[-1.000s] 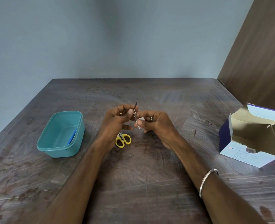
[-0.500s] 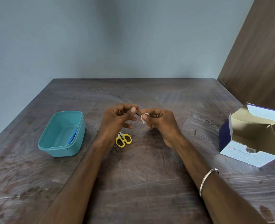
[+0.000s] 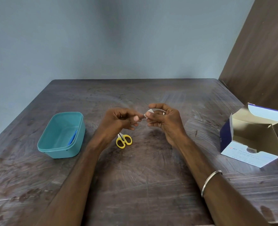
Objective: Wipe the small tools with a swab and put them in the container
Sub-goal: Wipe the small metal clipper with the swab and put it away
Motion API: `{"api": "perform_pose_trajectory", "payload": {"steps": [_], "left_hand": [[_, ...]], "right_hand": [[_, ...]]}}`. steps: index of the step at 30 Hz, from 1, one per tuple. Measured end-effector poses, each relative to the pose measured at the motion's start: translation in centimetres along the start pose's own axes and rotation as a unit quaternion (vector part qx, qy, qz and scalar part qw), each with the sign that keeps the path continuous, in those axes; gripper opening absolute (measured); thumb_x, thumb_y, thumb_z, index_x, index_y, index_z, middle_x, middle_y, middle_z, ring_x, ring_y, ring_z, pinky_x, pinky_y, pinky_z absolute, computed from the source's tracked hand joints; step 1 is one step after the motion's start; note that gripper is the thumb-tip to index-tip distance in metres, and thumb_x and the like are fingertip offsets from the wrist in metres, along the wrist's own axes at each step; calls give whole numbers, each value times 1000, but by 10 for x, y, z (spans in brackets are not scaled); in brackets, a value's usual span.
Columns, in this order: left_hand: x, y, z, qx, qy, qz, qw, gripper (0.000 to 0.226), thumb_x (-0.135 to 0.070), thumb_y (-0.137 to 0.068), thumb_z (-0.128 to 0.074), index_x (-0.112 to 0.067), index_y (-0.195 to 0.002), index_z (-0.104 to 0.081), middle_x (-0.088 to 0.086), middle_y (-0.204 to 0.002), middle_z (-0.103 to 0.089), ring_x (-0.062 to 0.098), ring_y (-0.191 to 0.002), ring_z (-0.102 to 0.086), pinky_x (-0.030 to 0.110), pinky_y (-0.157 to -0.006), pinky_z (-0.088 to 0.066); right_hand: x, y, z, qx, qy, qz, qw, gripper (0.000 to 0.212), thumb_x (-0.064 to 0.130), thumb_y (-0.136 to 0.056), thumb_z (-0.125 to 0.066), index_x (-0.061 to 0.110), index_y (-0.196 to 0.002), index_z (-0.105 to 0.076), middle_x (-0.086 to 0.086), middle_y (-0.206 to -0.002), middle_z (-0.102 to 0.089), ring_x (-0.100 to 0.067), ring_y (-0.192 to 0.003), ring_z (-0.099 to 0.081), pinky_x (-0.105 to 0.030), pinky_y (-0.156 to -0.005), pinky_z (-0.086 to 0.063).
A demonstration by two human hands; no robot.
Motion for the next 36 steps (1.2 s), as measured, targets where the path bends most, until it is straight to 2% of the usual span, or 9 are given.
{"api": "perform_pose_trajectory", "payload": {"steps": [6,13,17,24,29,32,36], "left_hand": [[2,0,-3,-22,38,7,999,15,-1,-86,-70,-7,-97,-77,13,-87,-77,29,-84,-75,34,-77,-62],[4,0,-4,-56,59,15,997,18,-2,-83,-73,-2,-101,-76,17,-86,-77,34,-82,-75,37,-77,-63],[6,0,-4,-69,58,21,996,19,0,-81,-75,-2,-100,-77,19,-85,-77,31,-79,-75,35,-75,-63],[10,-1,-2,-88,66,41,993,15,-3,-81,-76,-4,-96,-78,16,-82,-77,34,-81,-75,39,-80,-62],[11,-1,-1,-101,65,53,991,17,-6,-82,-77,-2,-98,-77,18,-83,-77,36,-82,-75,37,-79,-63],[11,0,-1,-113,65,55,990,14,-7,-83,-76,-4,-96,-78,17,-82,-77,34,-80,-75,37,-79,-63],[13,0,-1,-125,53,55,989,13,-8,-83,-77,-6,-96,-78,16,-79,-76,31,-76,-75,36,-76,-63]], "right_hand": [[1,1,0,-18,-45,-3,999,32,1,-78,-80,4,-107,-67,-16,-86,-76,-25,-69,-74,-35,-65,-62],[4,3,-2,-21,-56,3,998,27,-1,-80,-78,6,-104,-67,-18,-86,-77,-28,-71,-75,-37,-68,-63],[7,4,-4,-23,-59,7,998,23,-1,-81,-77,7,-101,-68,-16,-85,-77,-25,-70,-75,-37,-67,-64],[10,5,-1,-45,-60,12,997,19,9,-84,-77,6,-102,-70,-13,-94,-78,-29,-84,-77,-36,-60,-63],[8,4,-3,-41,-135,-24,990,11,4,-88,-71,7,-98,-67,-14,-93,-76,-28,-80,-77,-36,-64,-63],[7,3,-4,-34,-169,-39,984,11,2,-89,-70,5,-98,-66,-18,-97,-75,-30,-85,-77,-37,-70,-63],[5,5,-9,-22,-173,-49,984,7,2,-89,-69,6,-95,-67,-19,-99,-75,-27,-89,-76,-36,-73,-63]]}}
Point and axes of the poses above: each hand's wrist, its own y-axis away from the middle knuckle, its own z-axis out of the back of the hand, x = y × z, the point moved 3 cm from there along -y, towards the middle knuckle
